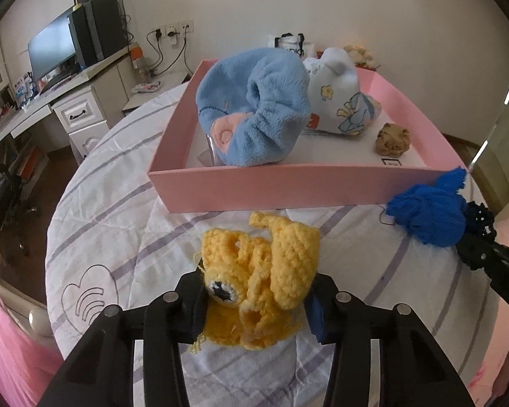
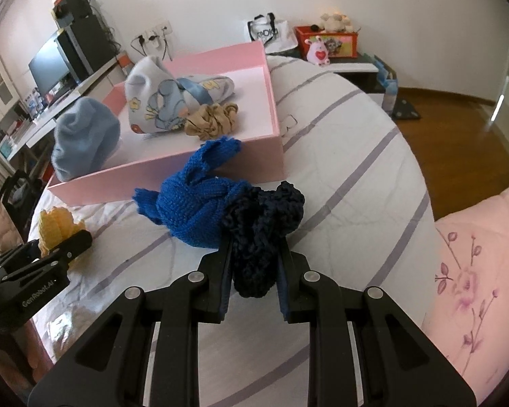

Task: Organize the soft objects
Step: 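Lift the yellow fish with the left gripper while the right gripper lifts the black bundle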

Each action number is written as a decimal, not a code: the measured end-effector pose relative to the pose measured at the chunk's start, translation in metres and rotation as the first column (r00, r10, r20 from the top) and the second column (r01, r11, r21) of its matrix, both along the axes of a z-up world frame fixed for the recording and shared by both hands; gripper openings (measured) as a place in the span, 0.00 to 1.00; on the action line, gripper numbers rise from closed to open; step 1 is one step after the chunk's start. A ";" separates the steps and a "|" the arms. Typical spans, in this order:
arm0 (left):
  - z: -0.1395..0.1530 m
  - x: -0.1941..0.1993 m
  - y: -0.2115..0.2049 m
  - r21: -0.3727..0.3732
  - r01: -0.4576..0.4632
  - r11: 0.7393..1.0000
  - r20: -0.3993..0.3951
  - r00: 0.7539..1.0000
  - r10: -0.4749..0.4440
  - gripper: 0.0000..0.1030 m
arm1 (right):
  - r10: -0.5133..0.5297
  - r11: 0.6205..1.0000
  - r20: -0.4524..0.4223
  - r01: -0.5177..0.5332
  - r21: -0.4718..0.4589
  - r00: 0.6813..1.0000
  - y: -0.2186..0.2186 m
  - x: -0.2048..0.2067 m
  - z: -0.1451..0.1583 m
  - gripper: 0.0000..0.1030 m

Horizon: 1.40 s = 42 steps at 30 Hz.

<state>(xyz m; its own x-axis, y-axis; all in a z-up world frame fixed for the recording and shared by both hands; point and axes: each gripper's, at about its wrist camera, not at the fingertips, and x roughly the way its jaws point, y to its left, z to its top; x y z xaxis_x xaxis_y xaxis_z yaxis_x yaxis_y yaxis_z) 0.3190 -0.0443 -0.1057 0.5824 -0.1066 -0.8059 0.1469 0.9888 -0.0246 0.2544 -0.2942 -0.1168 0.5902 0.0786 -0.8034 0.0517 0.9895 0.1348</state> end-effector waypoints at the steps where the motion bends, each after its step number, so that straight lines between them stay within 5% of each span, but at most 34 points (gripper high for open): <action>1: 0.004 -0.003 0.001 0.001 -0.001 1.000 0.007 1.000 0.001 0.42 | 0.003 1.000 0.006 -0.003 -0.003 1.000 0.002 -0.002 0.002 0.20; 29: 0.082 -0.093 0.034 -0.056 -0.037 0.998 0.185 0.982 0.047 0.43 | 0.098 0.994 0.209 -0.086 -0.065 0.973 0.044 -0.068 0.074 0.20; 42: 0.134 -0.146 0.037 -0.067 -0.050 0.996 0.339 0.938 0.070 0.43 | 0.148 0.987 0.350 -0.117 -0.110 0.925 0.058 -0.097 0.119 0.20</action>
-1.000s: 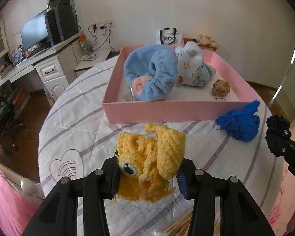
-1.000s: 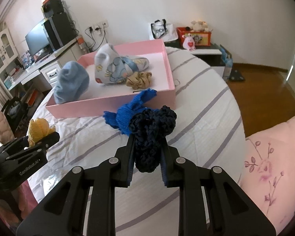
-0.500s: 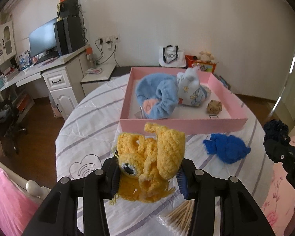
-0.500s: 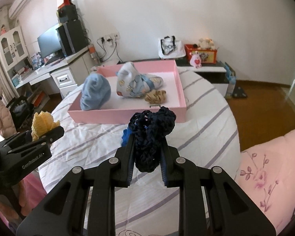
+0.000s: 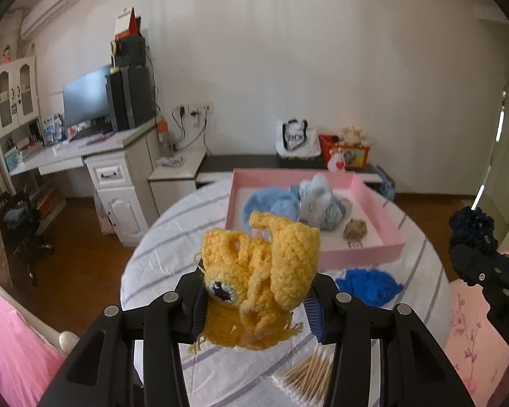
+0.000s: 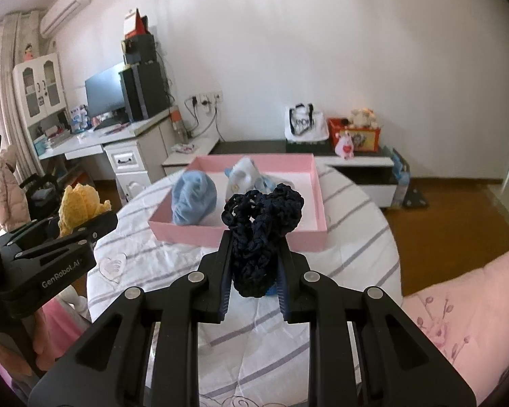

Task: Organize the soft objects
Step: 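Lift the yellow fish with the left gripper while the right gripper lifts the black bundle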

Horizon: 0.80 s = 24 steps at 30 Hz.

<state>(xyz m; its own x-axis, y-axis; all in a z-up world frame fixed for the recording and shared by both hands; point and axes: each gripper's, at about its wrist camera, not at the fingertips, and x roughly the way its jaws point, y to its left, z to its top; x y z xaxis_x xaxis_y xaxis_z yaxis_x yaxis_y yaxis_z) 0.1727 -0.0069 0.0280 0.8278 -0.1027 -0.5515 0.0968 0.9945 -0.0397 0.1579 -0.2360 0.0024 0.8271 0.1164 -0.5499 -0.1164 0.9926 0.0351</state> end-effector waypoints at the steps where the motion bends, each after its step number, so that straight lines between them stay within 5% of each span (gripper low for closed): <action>1: 0.003 -0.004 0.000 0.002 -0.003 1.000 0.013 1.000 0.003 0.43 | 0.003 1.000 0.010 -0.003 -0.002 1.000 0.002 -0.001 0.003 0.20; 16: 0.048 -0.083 0.001 0.008 -0.013 1.000 0.205 0.979 0.011 0.43 | 0.026 0.999 0.198 -0.021 -0.028 0.980 0.015 -0.040 0.054 0.20; 24: 0.045 -0.122 0.001 0.006 -0.014 1.000 0.269 0.963 0.012 0.43 | 0.037 0.998 0.274 -0.024 -0.052 0.961 0.023 -0.054 0.070 0.20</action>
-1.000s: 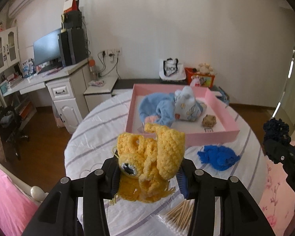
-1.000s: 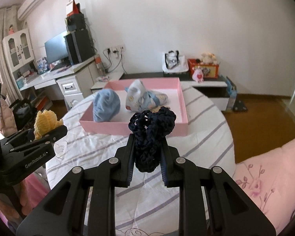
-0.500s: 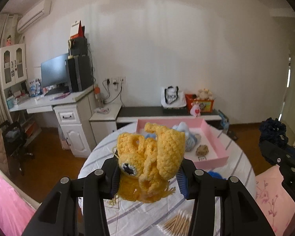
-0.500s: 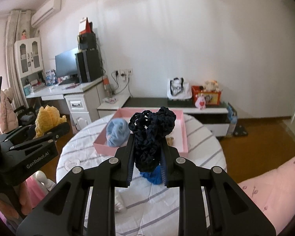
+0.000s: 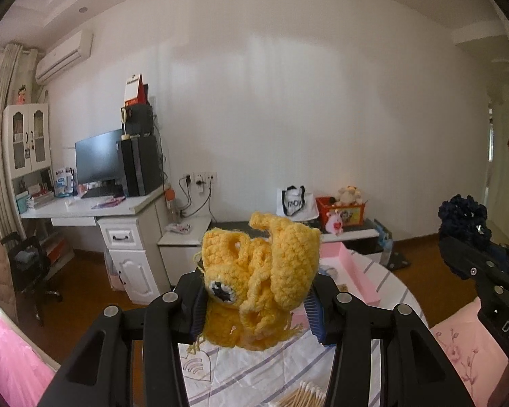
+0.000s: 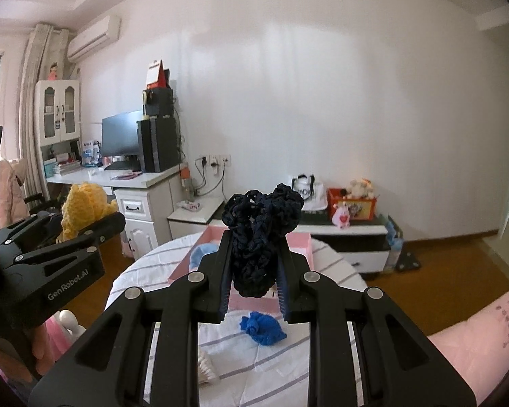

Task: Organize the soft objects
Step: 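Lift the yellow fish with the left gripper while the right gripper lifts the black bundle, then carry the yellow fish over the tray with left gripper while right carries black bundle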

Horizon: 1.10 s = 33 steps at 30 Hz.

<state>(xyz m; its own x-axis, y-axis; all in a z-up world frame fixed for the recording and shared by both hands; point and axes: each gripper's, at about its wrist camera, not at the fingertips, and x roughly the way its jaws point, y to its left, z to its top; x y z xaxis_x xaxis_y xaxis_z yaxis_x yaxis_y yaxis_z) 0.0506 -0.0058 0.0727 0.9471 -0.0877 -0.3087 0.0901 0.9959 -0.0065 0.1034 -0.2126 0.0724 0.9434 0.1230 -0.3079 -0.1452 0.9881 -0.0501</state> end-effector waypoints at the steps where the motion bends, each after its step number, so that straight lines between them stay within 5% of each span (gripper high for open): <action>1: -0.002 -0.002 -0.003 -0.001 -0.002 1.000 0.004 1.000 0.002 0.43 | 0.005 1.000 0.009 -0.005 0.000 1.000 0.001 -0.002 0.002 0.20; 16: -0.019 -0.051 0.003 -0.014 -0.005 1.000 0.090 0.996 0.007 0.44 | 0.011 1.000 0.073 -0.010 -0.019 0.997 0.010 -0.019 0.013 0.21; 33: -0.022 -0.052 0.003 -0.022 -0.009 1.000 0.085 0.996 0.011 0.45 | 0.003 1.000 0.064 -0.001 -0.024 0.998 0.009 -0.016 0.012 0.21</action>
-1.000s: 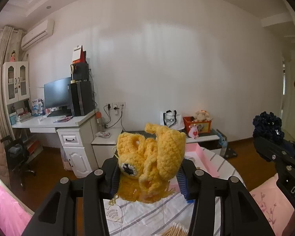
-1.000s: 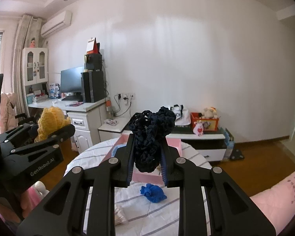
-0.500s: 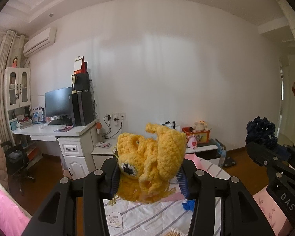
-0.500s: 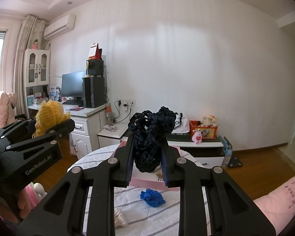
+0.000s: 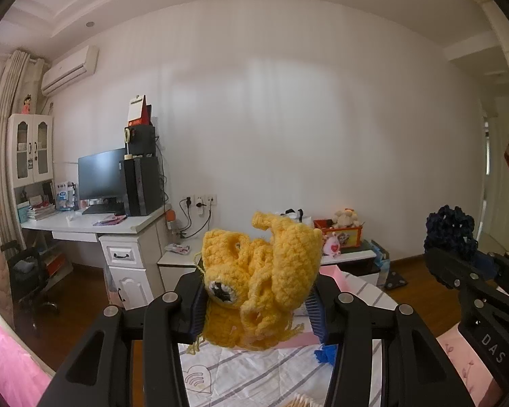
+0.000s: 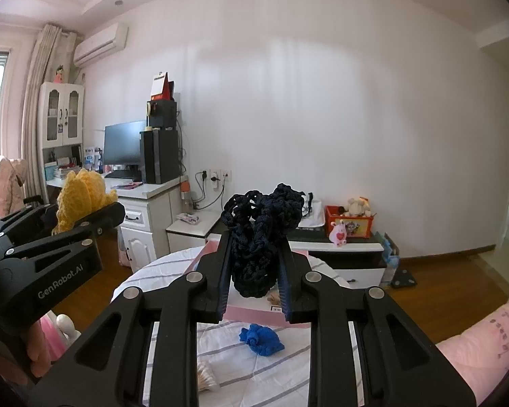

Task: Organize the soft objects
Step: 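Carry the yellow fish over the tray with left gripper while right carries black bundle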

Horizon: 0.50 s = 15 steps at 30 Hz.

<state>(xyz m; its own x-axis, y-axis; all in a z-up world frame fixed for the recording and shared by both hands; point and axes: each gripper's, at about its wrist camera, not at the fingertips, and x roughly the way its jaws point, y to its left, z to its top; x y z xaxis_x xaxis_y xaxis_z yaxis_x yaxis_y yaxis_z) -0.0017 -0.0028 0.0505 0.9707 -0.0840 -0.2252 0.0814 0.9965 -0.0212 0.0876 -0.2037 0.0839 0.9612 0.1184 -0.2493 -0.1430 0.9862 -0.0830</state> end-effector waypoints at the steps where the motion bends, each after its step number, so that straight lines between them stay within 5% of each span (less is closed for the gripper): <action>1: 0.000 0.001 0.000 -0.001 0.001 1.000 -0.003 1.000 -0.001 0.45 | 0.001 1.000 -0.001 -0.001 -0.001 1.000 0.000 0.000 0.000 0.21; 15: 0.008 0.029 -0.004 -0.006 0.014 1.000 -0.074 0.997 -0.015 0.45 | -0.022 1.000 -0.073 0.021 -0.004 0.997 -0.002 0.026 -0.012 0.21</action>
